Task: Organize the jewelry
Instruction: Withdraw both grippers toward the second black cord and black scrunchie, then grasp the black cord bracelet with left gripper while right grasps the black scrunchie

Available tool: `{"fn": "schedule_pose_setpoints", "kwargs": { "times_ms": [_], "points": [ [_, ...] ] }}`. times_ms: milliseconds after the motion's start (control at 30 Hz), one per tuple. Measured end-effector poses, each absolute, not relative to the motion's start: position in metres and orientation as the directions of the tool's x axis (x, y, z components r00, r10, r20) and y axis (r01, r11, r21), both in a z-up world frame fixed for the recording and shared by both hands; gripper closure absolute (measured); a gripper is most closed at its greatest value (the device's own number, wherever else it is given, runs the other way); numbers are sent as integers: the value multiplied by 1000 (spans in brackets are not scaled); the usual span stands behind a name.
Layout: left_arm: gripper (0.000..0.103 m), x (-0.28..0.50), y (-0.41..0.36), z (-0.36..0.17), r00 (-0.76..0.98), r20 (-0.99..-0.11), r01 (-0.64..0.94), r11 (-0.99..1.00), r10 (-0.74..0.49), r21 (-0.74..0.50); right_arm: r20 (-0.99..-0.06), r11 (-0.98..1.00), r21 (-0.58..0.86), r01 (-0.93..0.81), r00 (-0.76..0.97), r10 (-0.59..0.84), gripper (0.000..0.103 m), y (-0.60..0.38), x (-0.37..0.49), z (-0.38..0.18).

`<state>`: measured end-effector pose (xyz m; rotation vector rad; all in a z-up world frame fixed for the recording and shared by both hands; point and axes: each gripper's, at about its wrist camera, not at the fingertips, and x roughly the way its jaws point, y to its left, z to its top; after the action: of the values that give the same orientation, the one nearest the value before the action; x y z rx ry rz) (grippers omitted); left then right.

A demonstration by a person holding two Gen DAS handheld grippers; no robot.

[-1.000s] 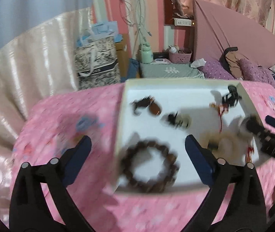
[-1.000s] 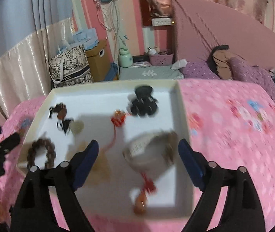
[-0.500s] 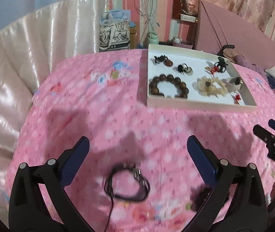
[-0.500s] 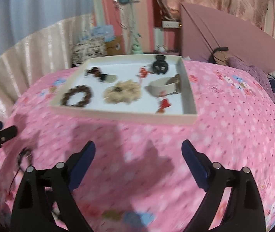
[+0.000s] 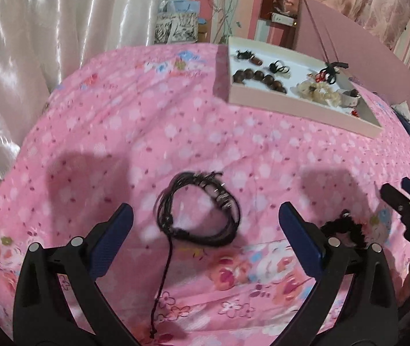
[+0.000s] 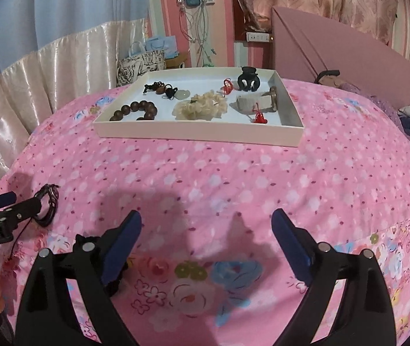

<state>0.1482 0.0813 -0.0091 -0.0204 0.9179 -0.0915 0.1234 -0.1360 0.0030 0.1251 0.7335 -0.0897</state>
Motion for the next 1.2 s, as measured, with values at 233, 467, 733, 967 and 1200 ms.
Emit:
{"fn": "schedule_pose_setpoints", "kwargs": {
  "times_ms": [233, 467, 733, 967, 1200],
  "points": [
    [3, 148, 83, -11, 621, -782, 58, 998, -52, -20, -665, 990, 70, 119, 746, -43, 11, -127, 120, -2],
    [3, 148, 79, -11, 635, -772, 74, 997, -29, 24, -691, 991, 89, 100, 723, -11, 11, -124, 122, -9],
    [3, 151, 81, -14, 633, -773, 83, 997, -47, 7, -684, 995, 82, 49, 729, 21, 11, -113, 113, -7],
    [23, 162, 90, -24, 589, -805, 60, 998, -65, -36, -731, 999, 48, -12, 681, 43, 12, -97, 117, -20],
    [53, 176, 95, -31, 564, -817, 86, 993, -119, -85, -756, 998, 24, -58, 653, 56, 54, -91, 127, -28]
  ]
}}
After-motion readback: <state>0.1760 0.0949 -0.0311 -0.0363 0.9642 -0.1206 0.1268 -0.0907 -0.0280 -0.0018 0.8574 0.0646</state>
